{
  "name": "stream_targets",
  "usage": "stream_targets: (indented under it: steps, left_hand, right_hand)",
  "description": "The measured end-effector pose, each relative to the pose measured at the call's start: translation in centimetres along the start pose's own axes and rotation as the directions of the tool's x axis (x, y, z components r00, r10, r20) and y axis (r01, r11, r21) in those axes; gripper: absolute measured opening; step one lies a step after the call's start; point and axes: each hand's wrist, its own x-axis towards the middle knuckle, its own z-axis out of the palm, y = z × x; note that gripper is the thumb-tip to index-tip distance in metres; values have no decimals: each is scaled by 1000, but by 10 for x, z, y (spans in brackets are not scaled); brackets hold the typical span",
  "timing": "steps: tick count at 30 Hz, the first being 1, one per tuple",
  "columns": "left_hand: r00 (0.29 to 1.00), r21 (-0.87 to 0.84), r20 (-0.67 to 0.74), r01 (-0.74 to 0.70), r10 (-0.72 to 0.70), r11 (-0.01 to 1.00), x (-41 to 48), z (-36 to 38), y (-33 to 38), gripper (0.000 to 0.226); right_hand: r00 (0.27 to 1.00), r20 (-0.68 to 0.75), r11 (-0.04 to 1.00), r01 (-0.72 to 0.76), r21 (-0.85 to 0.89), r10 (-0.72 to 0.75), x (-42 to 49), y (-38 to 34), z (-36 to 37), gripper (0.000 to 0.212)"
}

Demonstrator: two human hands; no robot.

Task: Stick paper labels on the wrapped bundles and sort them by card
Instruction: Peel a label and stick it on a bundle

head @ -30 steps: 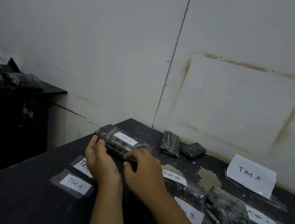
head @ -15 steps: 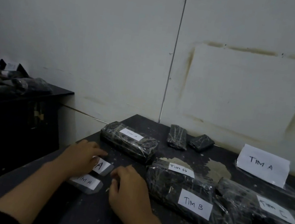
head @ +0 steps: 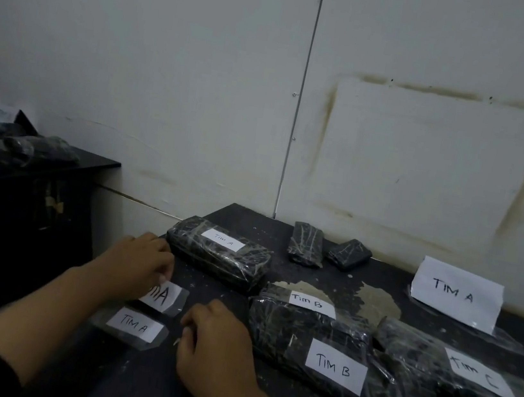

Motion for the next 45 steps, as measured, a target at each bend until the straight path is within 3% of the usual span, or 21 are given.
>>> stream_targets:
  steps: [4, 7, 10, 14, 16, 20, 23, 26, 28, 32, 37, 41, 45]
  left_hand:
    - [999, 18, -26, 44, -44, 999, 3, -13, -7, 7]
    - [989, -47, -121, 75, -80, 996, 5, -30, -10, 11]
    - [986, -13, -160, 32, -34, 999, 9, -49, 1, 12]
    - [978, 77, -197, -59, 73, 995, 18, -63, 33, 17]
    - [965, 77, -224, -124, 139, 989, 24, -71, 53, 18]
    - [905, 75, -333, -255, 265, 964, 39, -85, 87, 27]
    - [896, -24, -388, -243, 215, 970, 55, -86, 114, 24]
    - [946, -196, -321, -113, 45, 974, 77, -77, 131, 37]
    - [980, -298, -196, -22, -38, 954, 95, -66, 139, 41]
    - [996, -430, 27, 87, -84, 898, 133, -39, 155, 40]
    - [996, -417, 23, 86, -84, 905, 180, -8, 180, 44]
    - [969, -341, 244, 134, -51, 931, 201, 8, 196, 58]
    - [966, -258, 171, 236, -196, 937, 207, -2, 199, 65]
  right_hand:
    - [1000, -19, 999, -11, 44, 12, -1, 1, -1, 22]
    - [996, -79, 993, -19, 115, 28, 1, -1, -4, 23]
    - [974, -204, 977, -58, 205, 101, 6, -4, -15, 37]
    - [923, -329, 975, -155, 159, 201, 18, 4, -43, 56]
    - [923, -262, 956, -245, 162, 281, 23, 10, -63, 49]
    - [912, -216, 937, -329, 122, 348, 27, 30, -93, 10]
    - [876, -276, 918, -390, 78, 395, 22, 54, -115, 12]
    - [796, -368, 876, -456, 157, 481, 13, 78, -137, 14]
    - [736, -437, 853, -482, 200, 518, 10, 93, -153, 15]
    - [655, -537, 845, -456, 279, 531, 9, 107, -183, 14]
    - [674, -545, 866, -422, 270, 499, 5, 107, -197, 14]
    - [713, -540, 894, -374, 248, 448, 3, 96, -206, 14]
    - [709, -554, 900, -348, 263, 437, 2, 93, -212, 13]
